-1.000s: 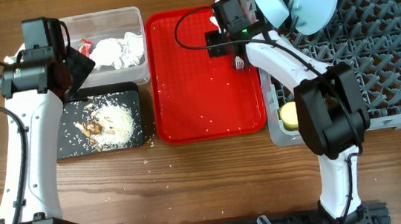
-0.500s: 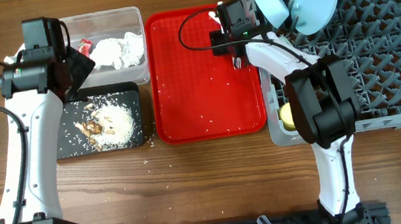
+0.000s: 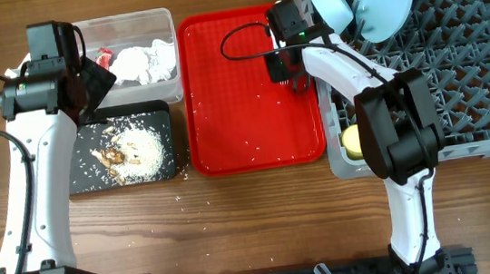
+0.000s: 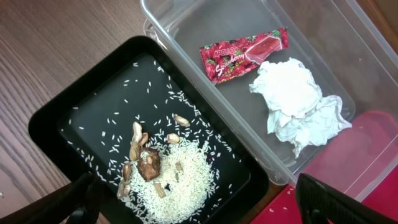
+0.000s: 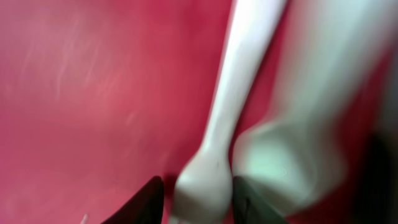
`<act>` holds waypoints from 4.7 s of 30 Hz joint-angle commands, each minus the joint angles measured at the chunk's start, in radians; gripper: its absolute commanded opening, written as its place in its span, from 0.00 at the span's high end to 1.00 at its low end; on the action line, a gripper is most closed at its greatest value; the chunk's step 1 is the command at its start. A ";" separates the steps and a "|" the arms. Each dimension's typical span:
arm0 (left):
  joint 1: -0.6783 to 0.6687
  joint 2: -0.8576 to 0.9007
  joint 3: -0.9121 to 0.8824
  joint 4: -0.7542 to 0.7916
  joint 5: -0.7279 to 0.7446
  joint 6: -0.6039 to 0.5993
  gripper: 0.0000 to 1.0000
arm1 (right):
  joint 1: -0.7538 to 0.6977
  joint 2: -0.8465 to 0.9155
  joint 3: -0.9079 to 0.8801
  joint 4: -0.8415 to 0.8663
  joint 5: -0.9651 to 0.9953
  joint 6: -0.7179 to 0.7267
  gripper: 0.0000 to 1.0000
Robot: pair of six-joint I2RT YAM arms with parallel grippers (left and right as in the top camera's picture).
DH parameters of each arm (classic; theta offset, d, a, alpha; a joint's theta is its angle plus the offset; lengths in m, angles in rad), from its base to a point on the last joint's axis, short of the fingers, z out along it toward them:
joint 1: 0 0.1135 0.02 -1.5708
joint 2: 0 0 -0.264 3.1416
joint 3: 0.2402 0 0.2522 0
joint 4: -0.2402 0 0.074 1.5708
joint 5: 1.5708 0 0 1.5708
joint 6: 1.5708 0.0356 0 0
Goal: Sort waste into correct bins and load items into the dishwasher rack
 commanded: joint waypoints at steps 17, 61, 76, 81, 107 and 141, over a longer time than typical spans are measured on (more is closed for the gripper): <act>0.003 0.003 0.007 0.000 0.001 -0.016 0.00 | 0.052 -0.068 -0.035 -0.248 -0.188 0.008 0.75; 0.003 0.003 0.007 0.000 0.001 -0.016 0.00 | 0.052 -0.311 -0.047 -0.628 -0.164 0.144 0.62; 0.003 0.003 0.007 0.000 0.001 -0.016 0.00 | 0.052 -0.153 -0.189 -0.528 -0.101 0.163 0.64; 0.003 0.003 0.007 0.000 0.001 -0.016 0.00 | 0.052 -0.153 -0.260 -0.383 -0.063 0.164 0.68; 0.003 0.003 0.007 0.000 0.001 -0.016 0.00 | 0.032 -0.543 -0.124 -0.486 -0.122 0.118 0.96; 0.003 0.003 0.007 0.000 0.001 -0.016 0.00 | -0.134 -0.750 -0.161 -0.294 -0.051 0.255 0.51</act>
